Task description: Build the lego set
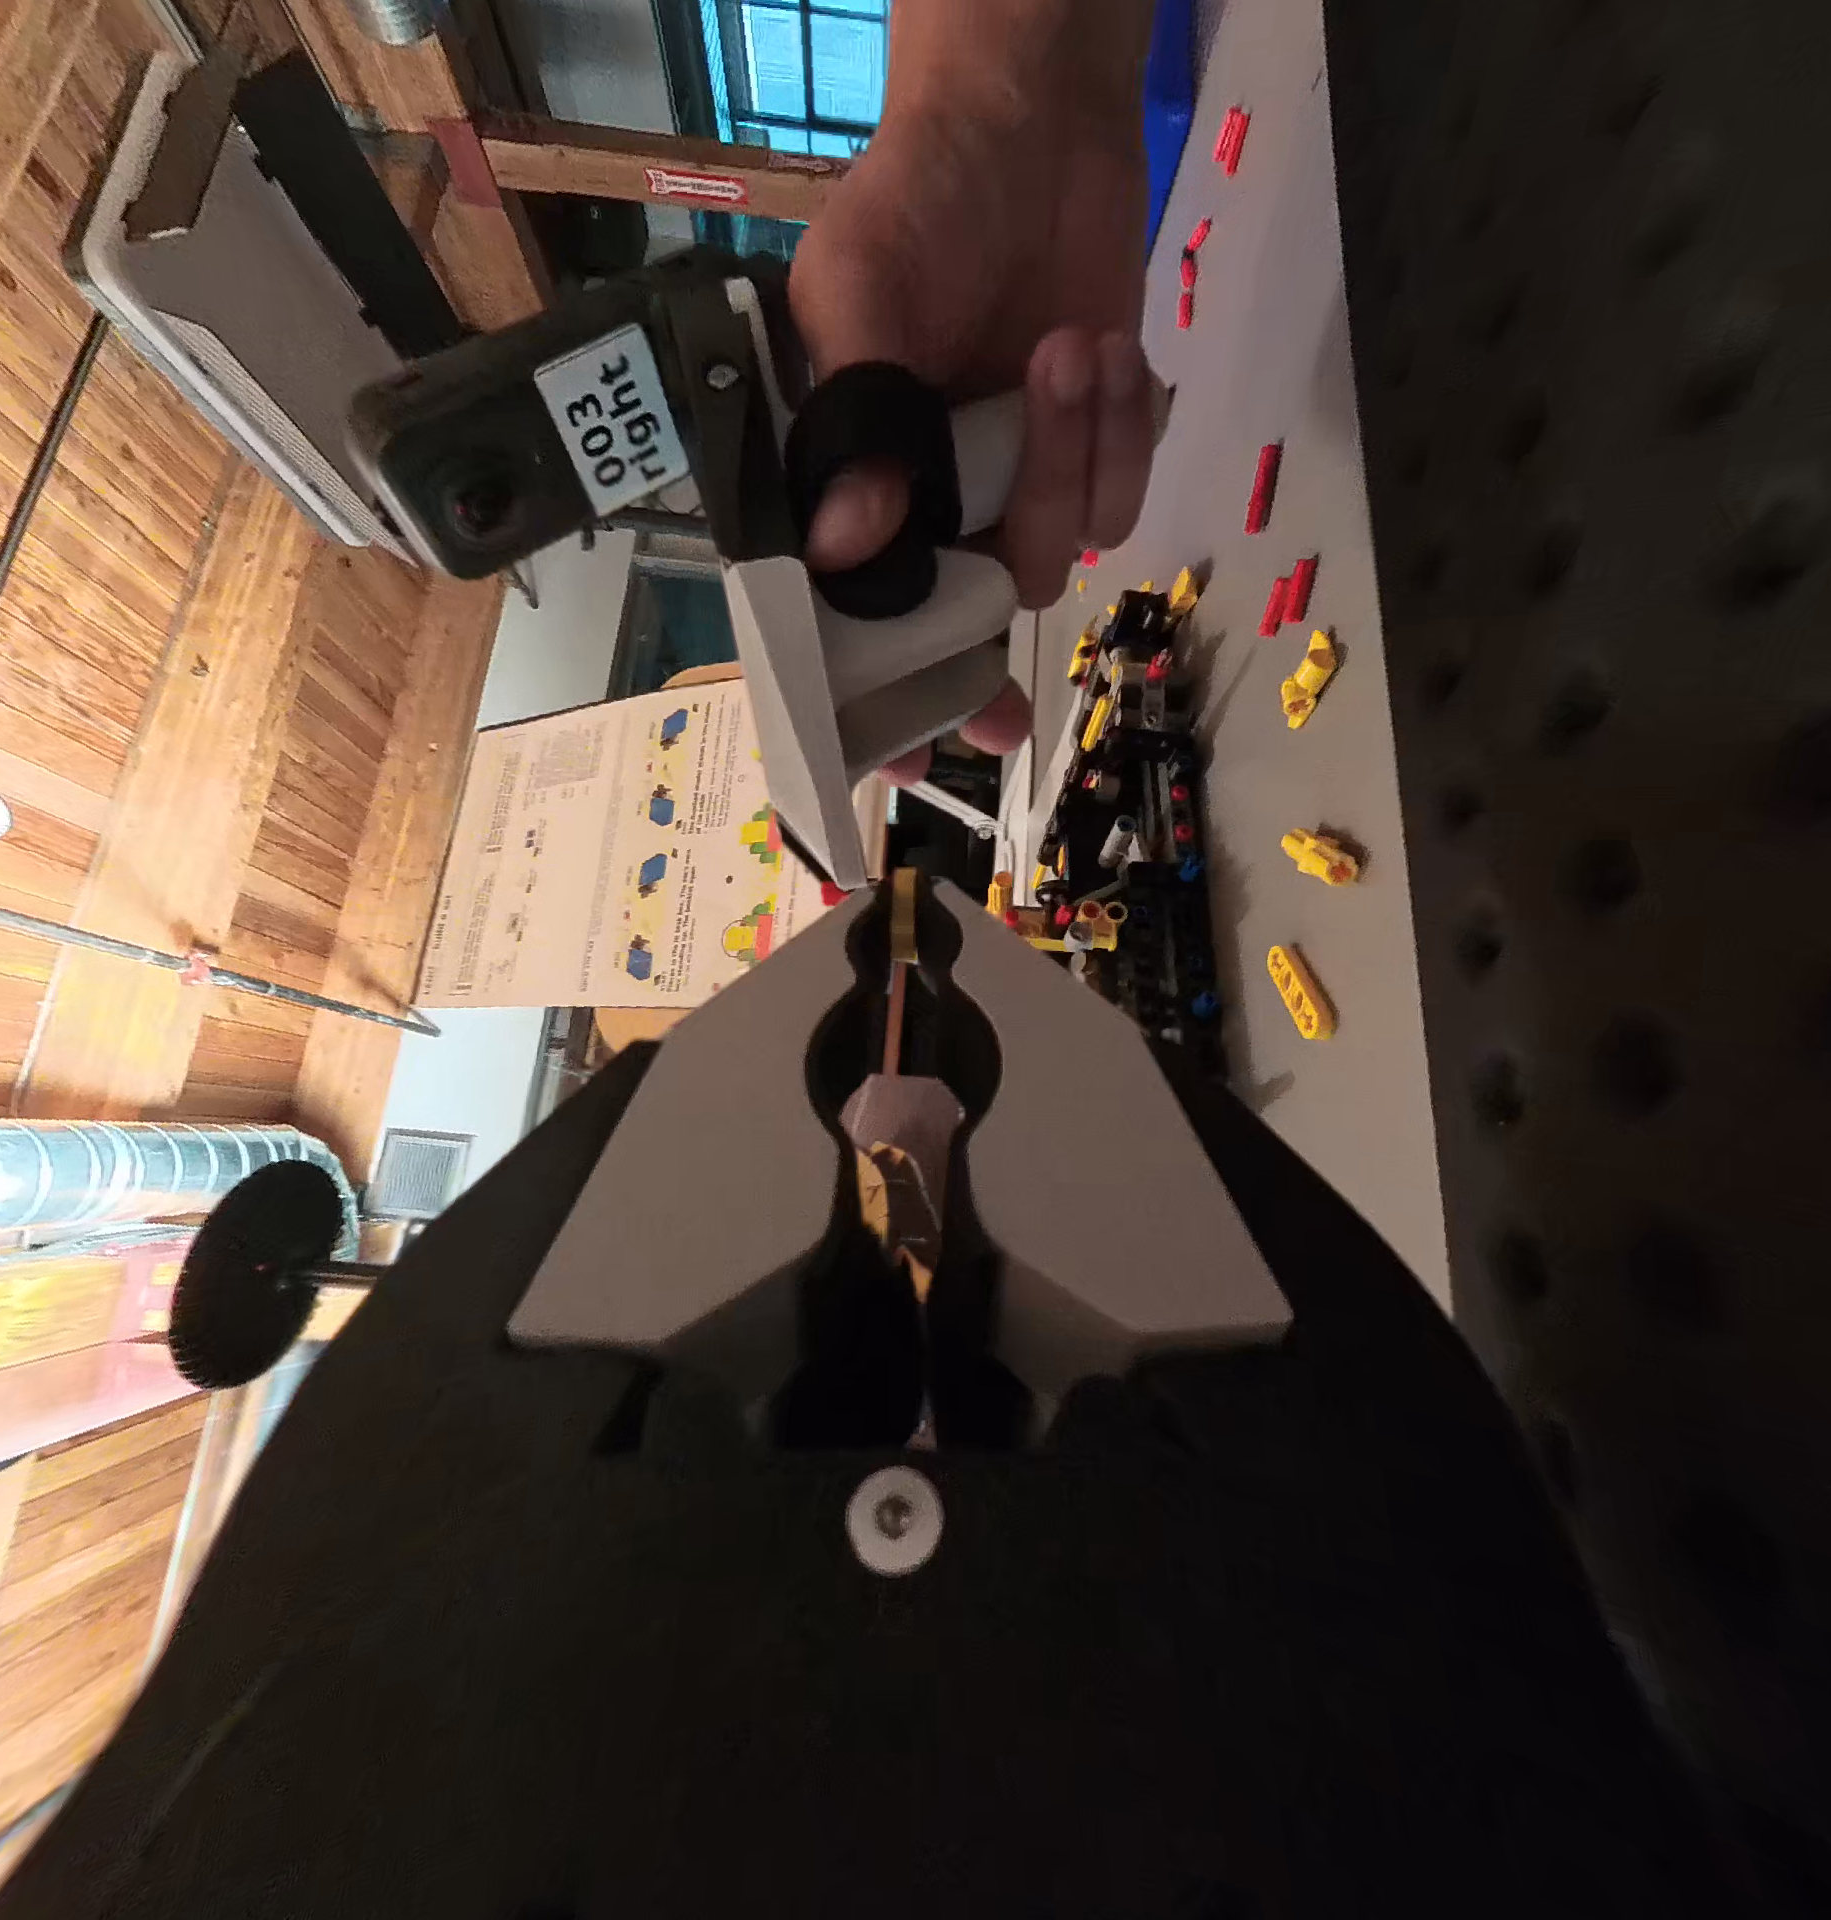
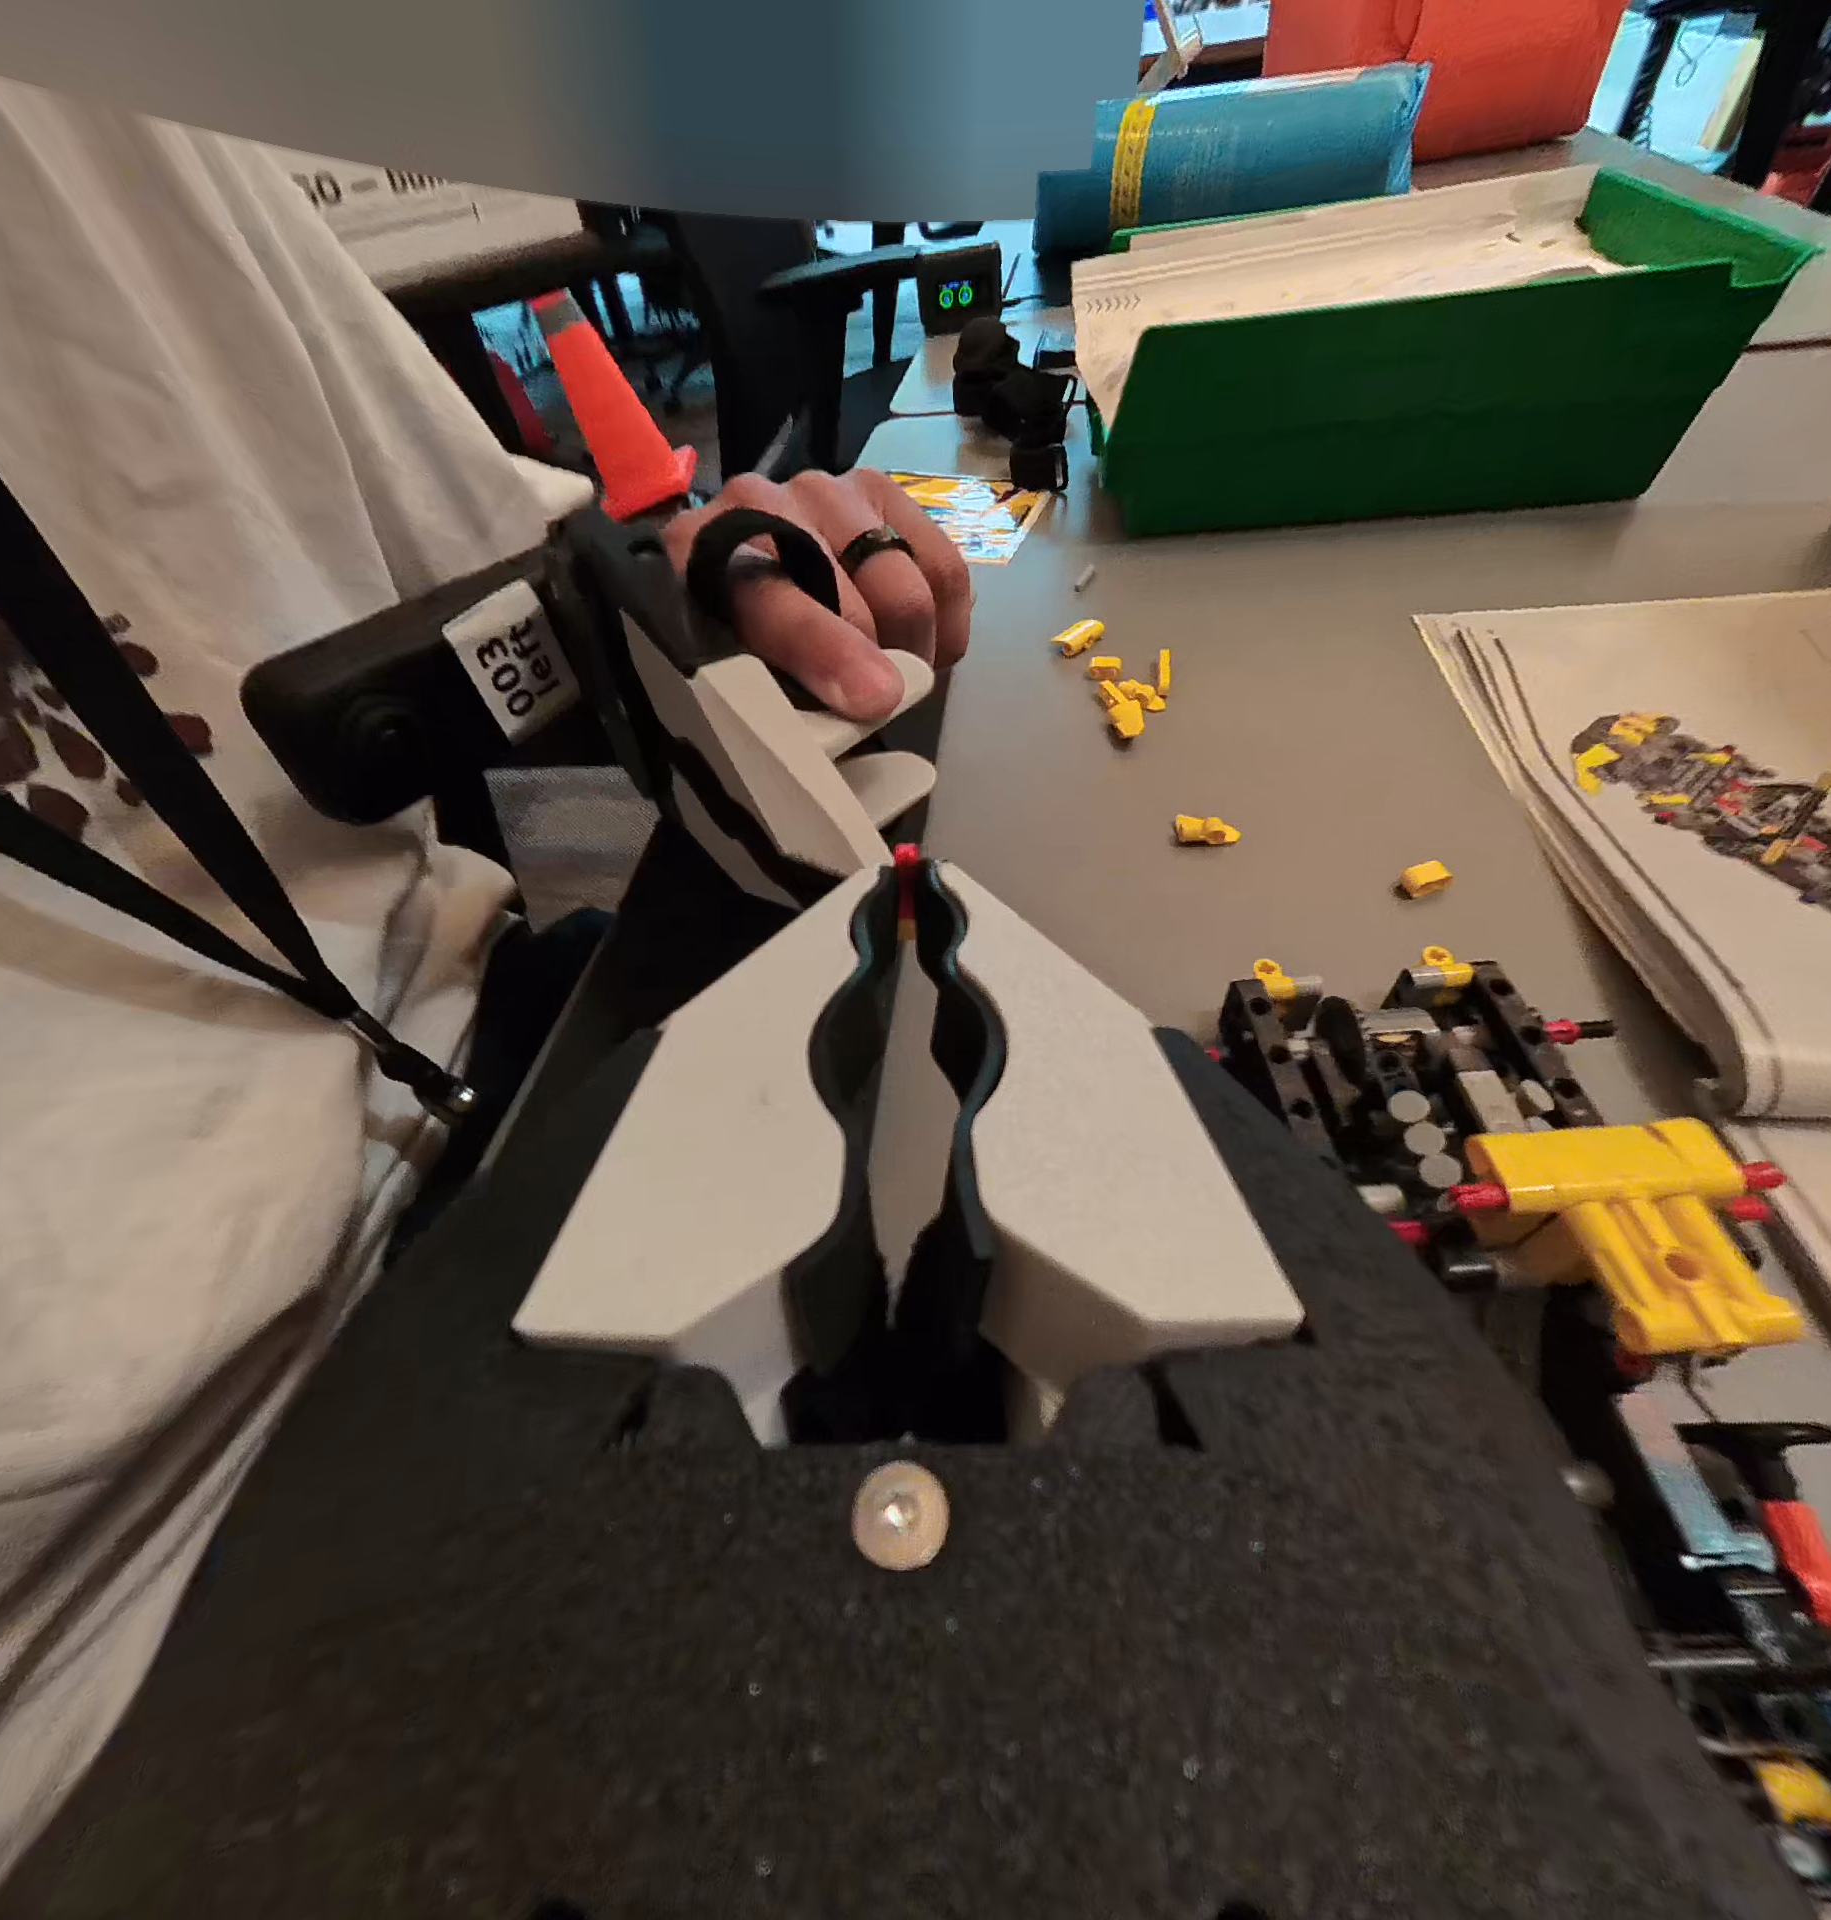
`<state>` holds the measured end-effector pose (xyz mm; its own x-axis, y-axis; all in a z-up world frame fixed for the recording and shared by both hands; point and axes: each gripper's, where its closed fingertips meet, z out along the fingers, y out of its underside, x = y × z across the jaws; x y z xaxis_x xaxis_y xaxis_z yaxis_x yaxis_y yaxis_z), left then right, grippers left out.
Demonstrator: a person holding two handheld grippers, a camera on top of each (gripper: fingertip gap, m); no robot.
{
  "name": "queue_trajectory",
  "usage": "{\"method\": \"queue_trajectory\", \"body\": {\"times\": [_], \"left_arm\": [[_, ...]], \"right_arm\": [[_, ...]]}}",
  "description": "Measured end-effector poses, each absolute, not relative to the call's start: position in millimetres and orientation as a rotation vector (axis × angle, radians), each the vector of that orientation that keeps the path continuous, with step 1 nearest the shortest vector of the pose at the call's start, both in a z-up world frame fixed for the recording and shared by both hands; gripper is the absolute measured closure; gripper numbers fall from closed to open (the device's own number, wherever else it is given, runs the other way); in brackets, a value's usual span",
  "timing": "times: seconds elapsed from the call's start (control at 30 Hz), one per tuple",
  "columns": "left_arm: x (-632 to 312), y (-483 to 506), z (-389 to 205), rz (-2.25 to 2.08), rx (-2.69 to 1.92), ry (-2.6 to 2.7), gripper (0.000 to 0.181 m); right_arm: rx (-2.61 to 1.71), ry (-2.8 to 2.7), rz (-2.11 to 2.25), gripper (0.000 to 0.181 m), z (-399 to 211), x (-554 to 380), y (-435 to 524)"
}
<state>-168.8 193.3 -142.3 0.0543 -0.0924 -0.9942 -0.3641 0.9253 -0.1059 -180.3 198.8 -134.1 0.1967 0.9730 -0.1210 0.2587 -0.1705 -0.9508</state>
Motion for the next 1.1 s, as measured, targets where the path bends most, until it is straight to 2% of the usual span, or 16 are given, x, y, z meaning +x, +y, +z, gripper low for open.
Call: {"method": "queue_trajectory", "body": {"times": [0.17,0.67,0.97,1.1], "left_arm": [[-168.6,191.6,-136.4,0.092,-0.445,1.500,0.178],[-169.6,194.4,-150.5,-0.306,-0.713,1.599,0.178],[-166.8,201.8,-167.7,-0.097,-0.633,1.661,0.177],[-167.1,201.3,-164.2,-0.153,-0.657,1.654,0.178]], "right_arm": [[-1.631,-0.995,1.281,0.178,-127.9,-179.4,197.7],[-1.792,-0.707,1.616,0.178,-144.7,-179.8,203.8],[-1.933,-0.602,1.674,0.179,-162.0,-176.7,211.0],[-1.906,-0.612,1.700,0.179,-158.7,-176.3,210.0]]}}
